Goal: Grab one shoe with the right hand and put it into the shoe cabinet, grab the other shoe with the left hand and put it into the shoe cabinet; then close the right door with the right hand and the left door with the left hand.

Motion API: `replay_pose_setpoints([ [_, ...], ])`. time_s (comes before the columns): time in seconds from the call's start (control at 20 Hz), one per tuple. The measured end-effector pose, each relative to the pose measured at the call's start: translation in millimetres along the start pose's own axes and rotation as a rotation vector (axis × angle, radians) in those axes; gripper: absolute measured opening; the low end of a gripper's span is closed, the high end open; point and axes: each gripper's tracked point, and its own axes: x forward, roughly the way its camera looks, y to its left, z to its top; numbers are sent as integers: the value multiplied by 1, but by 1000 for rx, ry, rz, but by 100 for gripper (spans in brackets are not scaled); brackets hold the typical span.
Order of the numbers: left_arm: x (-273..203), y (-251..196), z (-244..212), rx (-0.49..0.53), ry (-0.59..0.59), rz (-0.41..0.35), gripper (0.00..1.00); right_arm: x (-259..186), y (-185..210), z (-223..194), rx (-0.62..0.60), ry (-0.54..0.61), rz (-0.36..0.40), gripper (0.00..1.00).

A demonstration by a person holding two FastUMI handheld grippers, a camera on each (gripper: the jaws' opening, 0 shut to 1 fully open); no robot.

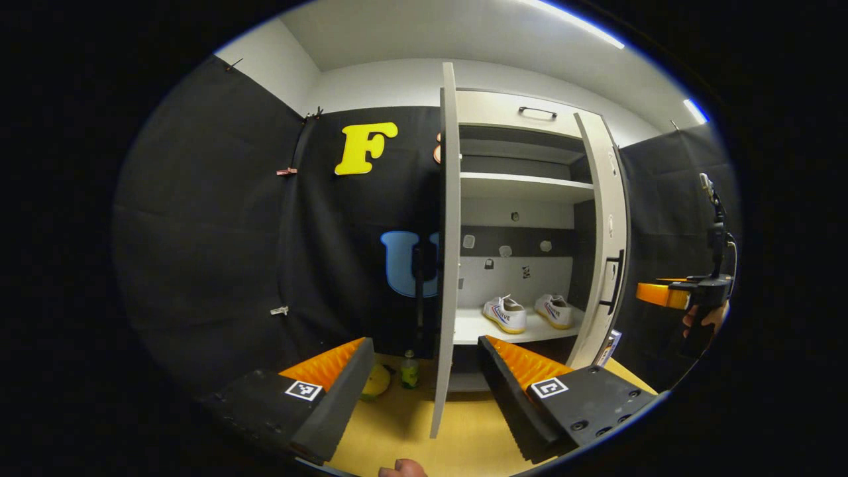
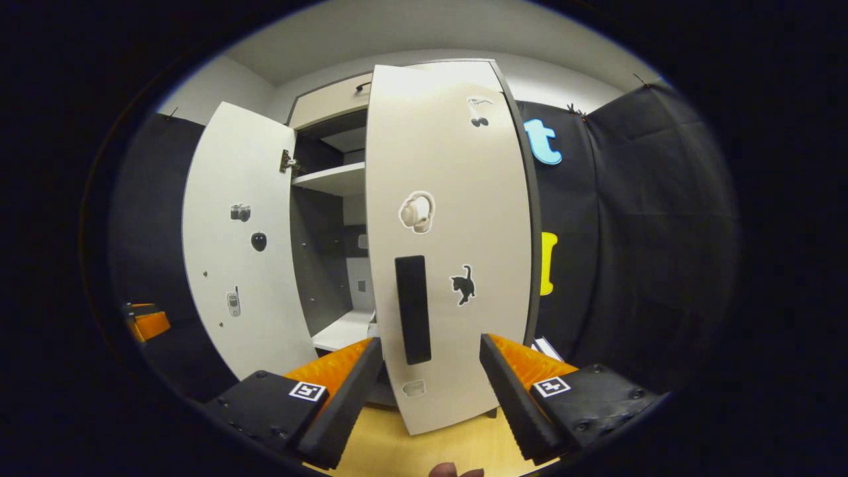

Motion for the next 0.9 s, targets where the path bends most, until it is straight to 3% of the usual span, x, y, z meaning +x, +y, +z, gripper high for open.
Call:
replay_pose_setpoints([
  [0.5,60,58,-6,-8,-10,50,98,-11,10,8,-2,-7,-5,97],
  [0.9,114,60,-12,-18,10,36,98,-14,-10,10,-8,5,-50,97],
])
